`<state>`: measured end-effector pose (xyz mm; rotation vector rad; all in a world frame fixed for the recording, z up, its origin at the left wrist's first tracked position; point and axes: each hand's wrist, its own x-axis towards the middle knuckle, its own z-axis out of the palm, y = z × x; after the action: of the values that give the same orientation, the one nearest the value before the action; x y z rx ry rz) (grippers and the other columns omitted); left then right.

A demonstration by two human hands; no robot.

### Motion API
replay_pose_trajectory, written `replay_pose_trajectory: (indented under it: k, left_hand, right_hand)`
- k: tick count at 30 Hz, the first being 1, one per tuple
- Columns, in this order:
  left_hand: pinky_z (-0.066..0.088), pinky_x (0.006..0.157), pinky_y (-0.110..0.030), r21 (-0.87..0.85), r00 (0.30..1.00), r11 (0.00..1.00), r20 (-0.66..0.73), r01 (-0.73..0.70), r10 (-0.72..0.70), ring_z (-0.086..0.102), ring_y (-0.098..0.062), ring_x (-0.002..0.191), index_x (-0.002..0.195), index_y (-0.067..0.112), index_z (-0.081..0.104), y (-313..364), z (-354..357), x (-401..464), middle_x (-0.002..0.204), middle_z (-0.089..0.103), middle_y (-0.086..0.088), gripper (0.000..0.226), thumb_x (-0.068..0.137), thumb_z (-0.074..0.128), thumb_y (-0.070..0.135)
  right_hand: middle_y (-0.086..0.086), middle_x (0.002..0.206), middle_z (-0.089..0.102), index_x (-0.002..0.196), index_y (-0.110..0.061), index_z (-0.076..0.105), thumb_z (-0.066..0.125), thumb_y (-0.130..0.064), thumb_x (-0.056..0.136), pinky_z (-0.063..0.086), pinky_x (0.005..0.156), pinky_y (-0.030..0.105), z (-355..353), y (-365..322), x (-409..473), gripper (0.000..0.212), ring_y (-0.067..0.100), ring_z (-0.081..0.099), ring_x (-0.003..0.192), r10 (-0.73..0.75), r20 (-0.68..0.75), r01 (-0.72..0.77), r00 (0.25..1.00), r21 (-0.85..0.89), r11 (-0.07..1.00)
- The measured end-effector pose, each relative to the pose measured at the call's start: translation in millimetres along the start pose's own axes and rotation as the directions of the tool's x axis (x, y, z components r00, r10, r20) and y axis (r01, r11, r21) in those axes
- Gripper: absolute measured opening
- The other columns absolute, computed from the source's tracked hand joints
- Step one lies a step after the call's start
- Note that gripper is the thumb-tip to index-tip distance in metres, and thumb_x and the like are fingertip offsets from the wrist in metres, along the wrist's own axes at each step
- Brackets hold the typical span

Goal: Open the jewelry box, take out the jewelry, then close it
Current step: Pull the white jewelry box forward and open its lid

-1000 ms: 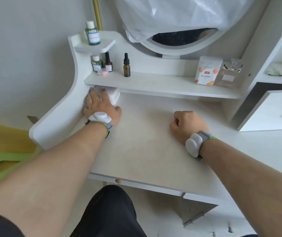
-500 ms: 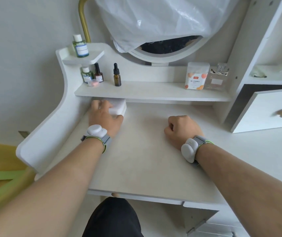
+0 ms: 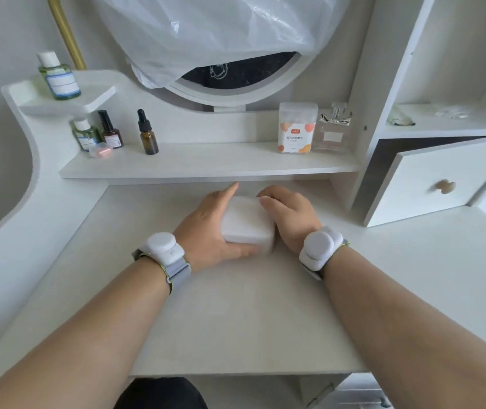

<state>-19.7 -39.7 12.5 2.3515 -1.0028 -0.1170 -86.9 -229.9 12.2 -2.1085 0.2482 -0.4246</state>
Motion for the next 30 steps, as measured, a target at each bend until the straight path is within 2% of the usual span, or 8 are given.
replay_pose_trajectory:
  k: [3, 7, 10, 14, 17, 22, 26, 30]
  left_hand:
    - [0.032, 0.102, -0.016, -0.027, 1.0, 0.999, -0.013, -0.019, 0.018, 0.045, -0.005, 0.135, 0.156, 0.041, 0.029, -5.8, 3.3, 0.6, 0.151, 0.045, 0.018, 0.124, 0.047, 0.075, 0.078]
    - [0.036, 0.096, -0.011, -0.128, 0.999, 0.991, -0.028, -0.04, 0.037, 0.052, 0.003, 0.119, 0.149, 0.044, 0.038, -7.6, 1.1, -2.4, 0.135, 0.053, 0.027, 0.118, 0.043, 0.078, 0.075]
    - [0.041, 0.101, -0.018, -0.173, 0.999, 0.984, -0.03, -0.045, 0.04, 0.055, 0.0, 0.12, 0.147, 0.045, 0.041, -9.7, 2.1, -2.8, 0.135, 0.056, 0.025, 0.116, 0.042, 0.082, 0.072]
    - [0.046, 0.102, -0.024, -0.238, 0.999, 0.97, -0.009, -0.05, 0.049, 0.058, -0.002, 0.119, 0.143, 0.048, 0.044, -13.3, -2.4, -4.0, 0.13, 0.06, 0.024, 0.111, 0.042, 0.088, 0.066]
    - [0.047, 0.103, -0.024, -0.302, 0.997, 0.951, 0.024, -0.065, 0.076, 0.06, -0.004, 0.12, 0.142, 0.046, 0.046, -16.6, -5.9, -5.9, 0.129, 0.062, 0.021, 0.109, 0.044, 0.092, 0.059]
    - [0.046, 0.105, -0.024, -0.295, 0.995, 0.953, 0.059, -0.063, 0.084, 0.058, -0.001, 0.122, 0.144, 0.044, 0.045, -13.0, -8.6, -6.9, 0.131, 0.061, 0.022, 0.109, 0.046, 0.093, 0.055]
    - [0.047, 0.11, -0.032, -0.278, 0.999, 0.96, 0.036, -0.023, 0.034, 0.058, -0.003, 0.122, 0.142, 0.048, 0.044, -12.1, -8.3, -8.0, 0.131, 0.06, 0.023, 0.108, 0.046, 0.093, 0.056]
    - [0.048, 0.108, -0.034, -0.256, 1.0, 0.967, -0.009, 0.003, -0.006, 0.06, -0.005, 0.118, 0.142, 0.045, 0.046, -10.8, -5.6, -7.2, 0.129, 0.061, 0.021, 0.105, 0.05, 0.096, 0.051]
  right_hand:
    - [0.003, 0.085, 0.072, 0.082, -0.017, 0.072, 0.049, -0.032, 0.083, 0.047, 0.072, 0.032, -1.8, 5.9, 3.9, 0.028, 0.018, 0.061, 0.079, 0.038, -0.048, -0.03, 0.998, 0.158, 0.987]
    - [0.022, 0.08, 0.071, 0.078, -0.01, 0.077, 0.043, -0.003, 0.077, 0.04, 0.058, 0.028, -9.0, 5.2, 5.4, 0.034, 0.018, 0.053, 0.064, 0.137, -0.028, -0.119, 0.99, 0.341, 0.933]
    - [-0.002, 0.07, 0.072, 0.087, -0.019, 0.079, 0.039, 0.007, 0.072, 0.045, 0.057, 0.022, -14.0, 8.3, 5.2, 0.05, 0.008, 0.057, 0.055, 0.142, 0.058, -0.148, 0.988, 0.142, 0.979]
    - [-0.011, 0.096, 0.077, 0.106, -0.029, 0.078, 0.041, 0.007, 0.078, 0.058, 0.083, 0.024, -19.4, 5.0, 3.0, 0.059, 0.01, 0.071, 0.09, 0.074, 0.151, -0.061, 0.986, -0.086, 0.994]
    - [-0.013, 0.099, 0.077, 0.109, -0.033, 0.076, 0.048, 0.003, 0.082, 0.057, 0.091, 0.029, -23.2, 3.3, 0.9, 0.053, 0.008, 0.071, 0.096, 0.038, 0.201, -0.014, 0.979, -0.123, 0.992]
    - [-0.014, 0.095, 0.078, 0.105, -0.033, 0.078, 0.056, -0.007, 0.087, 0.058, 0.09, 0.028, -25.4, 2.6, -0.9, 0.038, 0.006, 0.072, 0.092, 0.032, 0.174, -0.007, 0.984, -0.142, 0.99]
    - [-0.02, 0.089, 0.073, 0.099, -0.033, 0.079, 0.055, -0.006, 0.09, 0.049, 0.073, 0.01, -23.2, -0.6, -0.8, 0.037, 0.002, 0.068, 0.086, 0.004, 0.135, 0.026, 0.991, -0.219, 0.975]
    - [-0.015, 0.082, 0.069, 0.099, -0.03, 0.075, 0.054, 0.0, 0.086, 0.045, 0.072, 0.022, -20.3, 2.3, 0.6, 0.039, 0.005, 0.055, 0.07, -0.062, 0.037, 0.07, 0.997, -0.263, 0.962]
